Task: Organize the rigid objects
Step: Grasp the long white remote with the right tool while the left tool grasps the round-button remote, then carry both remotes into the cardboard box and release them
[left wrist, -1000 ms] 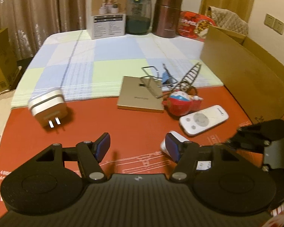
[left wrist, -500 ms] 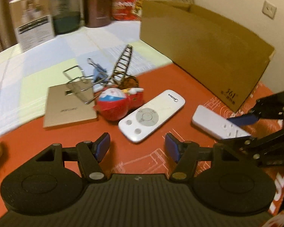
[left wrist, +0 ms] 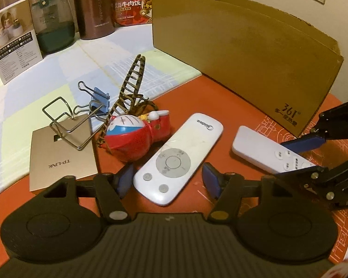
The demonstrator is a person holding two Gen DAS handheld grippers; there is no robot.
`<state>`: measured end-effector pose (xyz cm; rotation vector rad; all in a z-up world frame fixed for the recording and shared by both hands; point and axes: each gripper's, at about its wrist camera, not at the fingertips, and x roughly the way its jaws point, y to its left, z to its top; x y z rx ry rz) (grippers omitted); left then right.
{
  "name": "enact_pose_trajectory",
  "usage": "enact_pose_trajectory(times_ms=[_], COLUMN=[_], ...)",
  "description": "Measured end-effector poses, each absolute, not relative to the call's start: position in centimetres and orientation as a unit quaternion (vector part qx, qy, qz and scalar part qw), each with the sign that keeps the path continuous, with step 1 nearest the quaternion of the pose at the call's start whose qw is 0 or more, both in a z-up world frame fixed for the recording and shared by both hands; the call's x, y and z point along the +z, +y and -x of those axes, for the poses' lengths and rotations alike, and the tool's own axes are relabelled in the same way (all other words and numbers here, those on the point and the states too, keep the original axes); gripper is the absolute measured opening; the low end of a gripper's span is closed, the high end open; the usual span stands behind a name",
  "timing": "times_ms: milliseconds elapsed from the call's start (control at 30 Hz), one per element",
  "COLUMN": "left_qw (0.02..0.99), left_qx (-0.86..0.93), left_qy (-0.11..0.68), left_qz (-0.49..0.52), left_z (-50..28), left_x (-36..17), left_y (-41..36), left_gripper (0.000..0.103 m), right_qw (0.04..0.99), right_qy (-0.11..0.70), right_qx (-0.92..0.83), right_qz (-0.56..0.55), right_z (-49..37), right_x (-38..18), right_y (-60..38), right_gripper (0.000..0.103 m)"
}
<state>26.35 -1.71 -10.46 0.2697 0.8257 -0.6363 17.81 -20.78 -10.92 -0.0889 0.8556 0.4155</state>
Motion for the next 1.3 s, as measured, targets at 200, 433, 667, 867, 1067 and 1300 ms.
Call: enact_pose_trajectory(times_ms=[200, 433, 667, 867, 1067, 1300], left_qw=[0.862, 0.875, 0.900, 0.904, 0.905, 0.915], left_qx=[-0.270, -0.198, -0.168, -0.181, -0.167, -0.136], left_qy=[0.413, 0.430, 0.394, 0.378, 0.382, 0.373], left_qz=[-0.117, -0.103, -0.077, -0.086, -0.084, -0.063], left_z=[-23.4, -16.5, -16.9, -17.9, -18.1, -17.5], left_x=[-10.0, -9.3, -9.6, -10.3, -10.2, -8.7], left_y=[-1.2, -0.1, 0.1, -1.5, -1.6, -0.9], left_gripper=[0.036, 0.035, 0.048, 0.046, 0.036, 0.035], right_qw=[0.887, 0.884, 0.886, 0.888, 0.891, 0.904], right_qy=[0.418, 0.422, 0.421, 0.419, 0.414, 0.384], right_qx=[0.195, 0.200, 0.196, 0.187, 0.187, 0.189], right_qz=[0.033, 0.018, 0.012, 0.003, -0.002, -0.004], right_z=[-17.7, -17.5, -17.5, -18.0, -18.1, -17.7], right_x=[-10.5, -10.0, -10.0, -10.1, -9.8, -8.2], right_y=[-20.5, -20.0, -19.7, -20.0, -20.1, -19.9], right_gripper=[0.035, 0.035, 0.035, 0.035, 0.035, 0.035])
